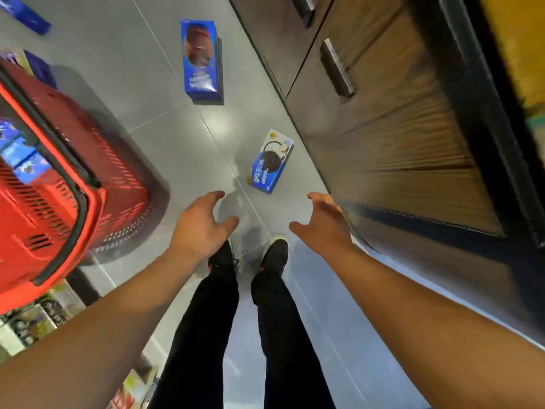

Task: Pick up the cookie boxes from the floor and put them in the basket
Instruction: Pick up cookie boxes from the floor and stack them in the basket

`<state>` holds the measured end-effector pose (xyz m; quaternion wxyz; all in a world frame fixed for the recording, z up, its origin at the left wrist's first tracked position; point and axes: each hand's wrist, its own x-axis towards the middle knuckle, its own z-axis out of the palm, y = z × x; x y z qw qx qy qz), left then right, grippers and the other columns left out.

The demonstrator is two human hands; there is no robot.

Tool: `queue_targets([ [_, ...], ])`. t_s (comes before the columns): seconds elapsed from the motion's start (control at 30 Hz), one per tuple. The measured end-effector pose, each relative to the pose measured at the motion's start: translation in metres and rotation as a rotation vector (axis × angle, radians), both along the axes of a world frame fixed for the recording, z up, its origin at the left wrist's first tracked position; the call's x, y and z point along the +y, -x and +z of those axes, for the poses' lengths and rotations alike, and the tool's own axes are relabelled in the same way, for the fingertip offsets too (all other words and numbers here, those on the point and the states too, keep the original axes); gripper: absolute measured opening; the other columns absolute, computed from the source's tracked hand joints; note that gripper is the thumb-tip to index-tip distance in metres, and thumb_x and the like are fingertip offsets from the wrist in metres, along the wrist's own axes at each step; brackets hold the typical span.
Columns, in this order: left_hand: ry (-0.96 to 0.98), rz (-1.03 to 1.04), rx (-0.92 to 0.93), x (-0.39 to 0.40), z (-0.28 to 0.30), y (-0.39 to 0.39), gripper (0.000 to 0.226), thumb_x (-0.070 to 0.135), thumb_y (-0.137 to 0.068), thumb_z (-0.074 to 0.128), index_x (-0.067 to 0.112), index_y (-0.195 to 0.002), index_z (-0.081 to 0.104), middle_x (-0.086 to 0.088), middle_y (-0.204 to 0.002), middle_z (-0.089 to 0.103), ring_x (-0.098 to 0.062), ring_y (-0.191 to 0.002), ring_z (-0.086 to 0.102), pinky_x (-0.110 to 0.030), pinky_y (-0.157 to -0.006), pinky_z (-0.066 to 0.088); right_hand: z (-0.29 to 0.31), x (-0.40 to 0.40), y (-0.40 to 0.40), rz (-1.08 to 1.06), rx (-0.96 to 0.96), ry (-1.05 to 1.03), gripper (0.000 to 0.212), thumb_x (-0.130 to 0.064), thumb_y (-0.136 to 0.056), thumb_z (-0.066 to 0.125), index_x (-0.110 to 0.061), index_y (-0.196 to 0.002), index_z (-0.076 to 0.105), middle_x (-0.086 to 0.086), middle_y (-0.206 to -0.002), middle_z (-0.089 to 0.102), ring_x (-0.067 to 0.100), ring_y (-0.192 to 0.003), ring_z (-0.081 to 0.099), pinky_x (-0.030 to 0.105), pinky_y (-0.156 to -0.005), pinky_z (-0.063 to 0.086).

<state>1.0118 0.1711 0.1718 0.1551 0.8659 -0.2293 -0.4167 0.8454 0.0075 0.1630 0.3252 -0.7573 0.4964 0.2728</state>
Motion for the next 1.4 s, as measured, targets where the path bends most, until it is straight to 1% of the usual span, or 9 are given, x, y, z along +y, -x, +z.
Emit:
queue_targets([
  [0.33, -0.034, -0.003, 0.074, -0.031, -0.279, 0.007, 0.058, 0.038, -0.084, 0.066, 0.02, -0.137, 0.049, -0.006, -0.132, 0.058, -0.025, -0.118, 0.056, -0.032, -0.099, 0.041, -0.278, 0.006, -0.014, -0.361, -0.145, -0.093, 0.07, -0.038, -0.081, 0.074, -0.017, -0.139, 0.041, 0.004, -0.14, 0.045, 0.022, -0.121, 0.051, 0.029, -0.096, 0.041],
  [0.5, -0.015, 0.01, 0.108, -0.053, -0.371, -0.003, 0.064, 0.044, -0.078, 0.065, 0.02, -0.135, 0.05, -0.005, -0.13, 0.06, -0.025, -0.116, 0.058, -0.032, -0.099, 0.042, -0.377, 0.0, -0.018, -0.577, -0.247, -0.079, 0.066, -0.038, -0.083, 0.072, -0.016, -0.138, 0.044, 0.001, -0.131, 0.054, 0.018, -0.111, 0.057, 0.031, -0.095, 0.045],
  [0.6, 0.027, 0.116, 0.209, -0.06, -0.414, -0.004, 0.063, 0.055, -0.068, 0.056, 0.027, -0.124, 0.059, 0.001, -0.114, 0.068, -0.019, -0.105, 0.064, -0.035, -0.096, 0.048, -0.42, 0.0, -0.022, -0.657, -0.294, -0.082, 0.055, -0.037, -0.082, 0.072, -0.016, -0.13, 0.055, 0.0, -0.125, 0.063, 0.017, -0.11, 0.06, 0.037, -0.098, 0.049],
  [0.7, 0.124, 0.216, 0.267, -0.064, -0.442, 0.001, 0.044, 0.053, -0.073, 0.061, 0.037, -0.114, 0.066, 0.008, -0.099, 0.072, -0.01, -0.09, 0.066, -0.037, -0.09, 0.052, -0.447, 0.001, -0.027, -0.67, -0.37, -0.044, 0.031, -0.029, -0.082, 0.069, -0.018, -0.111, 0.07, -0.005, -0.1, 0.073, 0.01, -0.091, 0.066, 0.032, -0.083, 0.053],
  [0.8, 0.214, 0.423, 0.345, -0.065, -0.441, 0.011, 0.021, 0.034, -0.08, 0.066, 0.037, -0.1, 0.07, 0.007, -0.086, 0.07, -0.004, -0.071, 0.057, -0.028, -0.074, 0.051, -0.449, 0.004, -0.035, -0.664, -0.362, -0.034, 0.026, -0.034, -0.077, 0.062, -0.014, -0.088, 0.074, -0.004, -0.071, 0.067, 0.012, -0.066, 0.056, 0.037, -0.068, 0.05],
  [0.9, 0.198, 0.614, 0.387, -0.061, -0.413, 0.026, 0.029, 0.027, -0.083, 0.067, 0.023, -0.112, 0.063, 0.004, -0.082, 0.067, 0.0, -0.058, 0.056, -0.022, -0.062, 0.046, -0.427, 0.015, -0.032, -0.677, -0.307, -0.055, 0.039, -0.041, -0.068, 0.055, -0.007, -0.079, 0.069, 0.009, -0.067, 0.065, 0.03, -0.063, 0.055, 0.047, -0.065, 0.052],
  [1.07, 0.179, 0.844, 0.518, -0.046, -0.332, 0.033, 0.029, 0.025, -0.084, 0.072, 0.018, -0.099, 0.048, -0.009, -0.09, 0.063, -0.02, -0.07, 0.06, -0.036, -0.069, 0.053, -0.339, 0.032, -0.023, -0.62, -0.219, -0.144, 0.034, -0.036, -0.079, 0.056, -0.005, -0.076, 0.068, 0.014, -0.068, 0.066, 0.04, -0.076, 0.064, 0.049, -0.068, 0.053],
  [1.2, 0.147, 0.91, 0.633, -0.026, -0.252, 0.028, 0.036, 0.016, -0.086, 0.07, 0.011, -0.117, 0.052, -0.011, -0.095, 0.064, -0.018, -0.07, 0.065, -0.03, -0.071, 0.055, -0.249, 0.043, -0.017, -0.487, -0.182, -0.21, 0.033, -0.036, -0.079, 0.057, -0.004, -0.074, 0.065, 0.01, -0.065, 0.063, 0.036, -0.077, 0.066, 0.044, -0.065, 0.052],
  [1.4, 0.114, 0.772, 0.674, 0.011, -0.114, -0.004, 0.042, 0.01, -0.084, 0.07, 0.005, -0.124, 0.057, -0.013, -0.112, 0.068, -0.021, -0.084, 0.066, -0.036, -0.083, 0.054, -0.097, 0.047, -0.022, -0.201, -0.114, -0.262, 0.041, -0.041, -0.083, 0.07, -0.009, -0.108, 0.071, 0.006, -0.103, 0.072, 0.021, -0.1, 0.064, 0.031, -0.09, 0.048],
])
